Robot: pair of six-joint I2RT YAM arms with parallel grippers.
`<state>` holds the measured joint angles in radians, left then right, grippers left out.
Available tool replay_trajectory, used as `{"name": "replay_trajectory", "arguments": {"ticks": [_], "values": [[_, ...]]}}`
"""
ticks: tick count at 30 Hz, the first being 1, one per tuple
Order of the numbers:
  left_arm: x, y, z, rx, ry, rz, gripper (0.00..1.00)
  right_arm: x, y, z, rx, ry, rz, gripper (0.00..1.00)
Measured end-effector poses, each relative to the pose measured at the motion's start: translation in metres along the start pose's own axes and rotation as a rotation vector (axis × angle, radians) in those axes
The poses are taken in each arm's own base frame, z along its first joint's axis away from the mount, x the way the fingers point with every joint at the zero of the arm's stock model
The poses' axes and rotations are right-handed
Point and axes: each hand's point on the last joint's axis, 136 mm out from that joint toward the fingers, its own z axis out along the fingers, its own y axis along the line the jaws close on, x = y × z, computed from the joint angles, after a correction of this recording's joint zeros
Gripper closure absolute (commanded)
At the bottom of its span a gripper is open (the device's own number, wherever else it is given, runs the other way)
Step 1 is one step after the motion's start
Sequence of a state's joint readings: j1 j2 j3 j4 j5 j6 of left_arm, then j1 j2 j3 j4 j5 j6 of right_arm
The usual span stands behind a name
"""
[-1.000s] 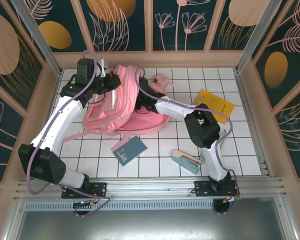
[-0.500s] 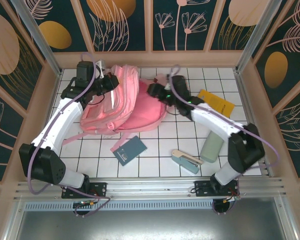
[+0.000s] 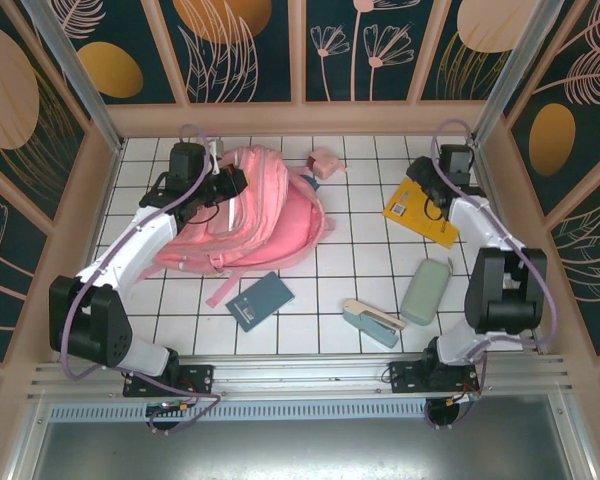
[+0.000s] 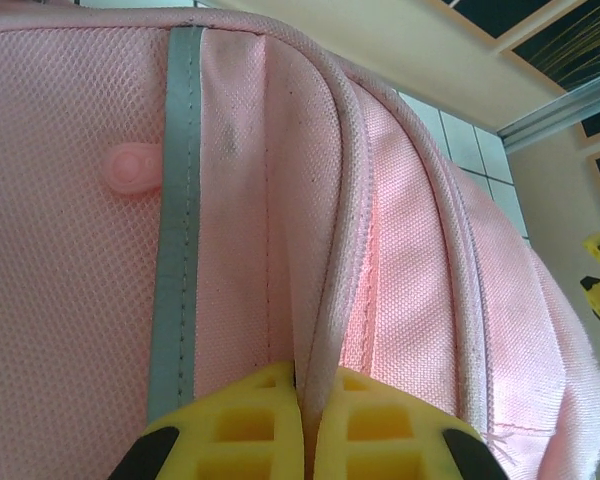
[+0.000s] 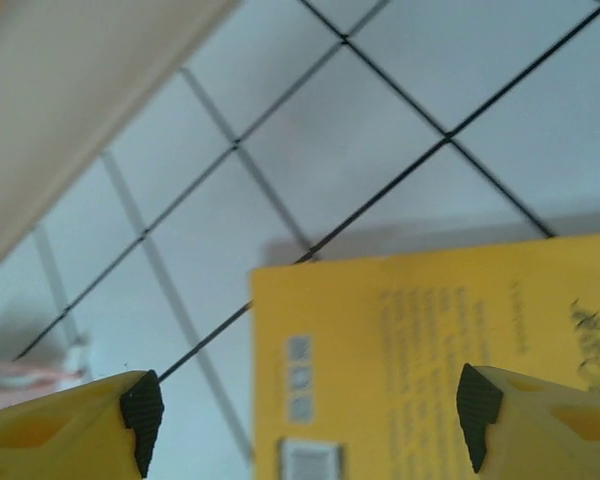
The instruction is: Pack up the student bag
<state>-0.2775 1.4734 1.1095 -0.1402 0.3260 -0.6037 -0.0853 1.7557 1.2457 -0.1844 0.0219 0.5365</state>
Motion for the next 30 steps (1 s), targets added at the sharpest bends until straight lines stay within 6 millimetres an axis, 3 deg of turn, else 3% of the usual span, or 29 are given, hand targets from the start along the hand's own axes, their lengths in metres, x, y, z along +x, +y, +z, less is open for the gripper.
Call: {"name": "replay_trajectory", "arguments": {"ticks": [5,11,20,25,30], "values": [[0.012,0.01,0.013,0.011,0.017,-0.01,1.0,-0.019,-0.055,0.045,0.118,0.069,0.049,0.18],[0.018,0.01,0.019,0.041,0.028,-0.017,1.0,-0.026,-0.091,0.068,0.142,0.153,0.088,0.17],[0.019,0.009,0.021,0.062,0.03,-0.032,1.0,-0.012,-0.091,0.088,0.063,0.28,0.059,0.17],[0.019,0.009,0.021,0.062,0.031,-0.035,1.0,0.003,-0.086,0.088,0.017,0.321,0.047,0.18],[0.019,0.009,0.021,0.063,0.032,-0.036,1.0,0.02,-0.077,0.075,-0.062,0.337,0.043,0.2]]}}
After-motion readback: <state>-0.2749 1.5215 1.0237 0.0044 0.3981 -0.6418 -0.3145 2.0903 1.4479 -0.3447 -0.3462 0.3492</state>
